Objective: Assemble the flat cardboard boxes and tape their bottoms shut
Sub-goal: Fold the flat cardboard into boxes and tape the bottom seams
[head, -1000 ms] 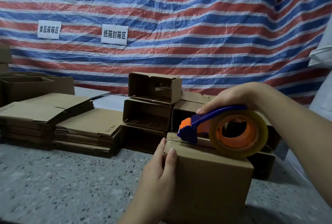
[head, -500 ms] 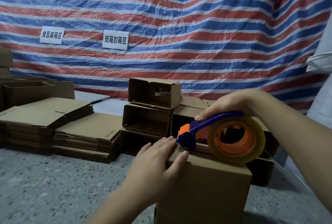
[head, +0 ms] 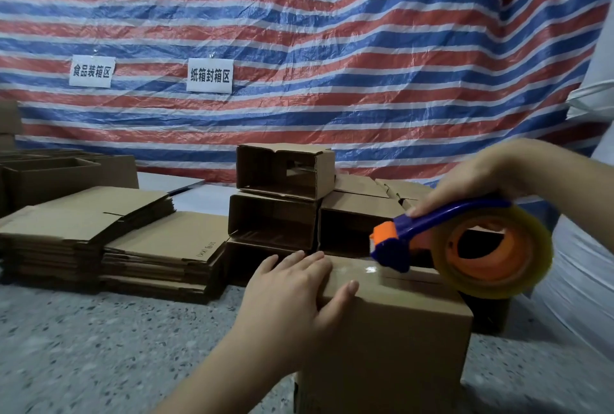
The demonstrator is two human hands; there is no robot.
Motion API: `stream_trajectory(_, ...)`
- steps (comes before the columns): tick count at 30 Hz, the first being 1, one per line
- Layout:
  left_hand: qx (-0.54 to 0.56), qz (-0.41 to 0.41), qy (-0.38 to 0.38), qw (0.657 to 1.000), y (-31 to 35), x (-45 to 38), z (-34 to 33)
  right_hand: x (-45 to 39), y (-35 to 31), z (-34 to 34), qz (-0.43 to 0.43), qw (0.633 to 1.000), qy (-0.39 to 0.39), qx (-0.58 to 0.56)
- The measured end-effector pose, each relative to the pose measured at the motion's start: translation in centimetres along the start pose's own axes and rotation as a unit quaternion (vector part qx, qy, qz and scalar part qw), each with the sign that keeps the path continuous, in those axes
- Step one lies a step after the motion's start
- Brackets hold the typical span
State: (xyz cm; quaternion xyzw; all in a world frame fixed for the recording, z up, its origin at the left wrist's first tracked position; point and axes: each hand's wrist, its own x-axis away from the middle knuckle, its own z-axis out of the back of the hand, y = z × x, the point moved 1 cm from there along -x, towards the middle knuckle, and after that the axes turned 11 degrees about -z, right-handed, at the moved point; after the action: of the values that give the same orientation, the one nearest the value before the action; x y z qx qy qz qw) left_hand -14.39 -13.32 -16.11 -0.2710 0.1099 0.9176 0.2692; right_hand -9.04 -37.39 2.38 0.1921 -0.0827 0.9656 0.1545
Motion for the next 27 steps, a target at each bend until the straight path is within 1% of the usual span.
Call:
stream_trajectory(2, -0.009, -0.008, -0.005, 1.000, 0.2, 0.0, 0.2, -0.2, 1.1, -0.4, -0.013, 1.000, -0.014, 0.005)
stream_trajectory(5, -0.049, -0.024, -0.025, 0.998, 0.8, -0.5, 1.0, -0.6, 1.0, -1.4, -0.013, 0.999, -0.027, 0.027)
stream_trajectory(9, -0.117, -0.043, -0.094, 0.988, 2.0, -2.2, 1.6, -0.6, 0.5, -1.5, -0.013, 0.999, -0.026, 0.029)
stream_trajectory(11, -0.108, -0.053, -0.129, 0.984, 2.6, -2.7, 1.4, -0.6, 0.6, -1.6, -0.013, 0.999, -0.026, 0.024)
stream_trajectory(13, -0.072, -0.073, -0.152, 0.983, 3.2, -2.8, 0.9, -0.7, 0.8, -1.7, -0.008, 0.999, -0.028, 0.020)
stream_trajectory(15, -0.060, -0.082, -0.151, 0.983, 3.4, -2.9, 0.5, -0.8, 0.8, -1.6, -0.007, 0.999, -0.030, 0.018)
stream_trajectory(18, -0.079, -0.089, -0.132, 0.984, 3.2, -2.9, 0.2, -0.9, 1.0, -1.4, -0.008, 0.999, -0.031, 0.015)
stream_trajectory(20, -0.082, -0.089, -0.134, 0.983, 3.2, -2.8, 0.2, -1.1, 1.4, -1.2, -0.012, 0.999, -0.030, 0.015)
stream_trajectory(27, -0.071, -0.096, -0.118, 0.986, 3.2, -2.5, 0.3, -1.2, 6.2, -0.7, -0.044, 0.998, -0.045, 0.009)
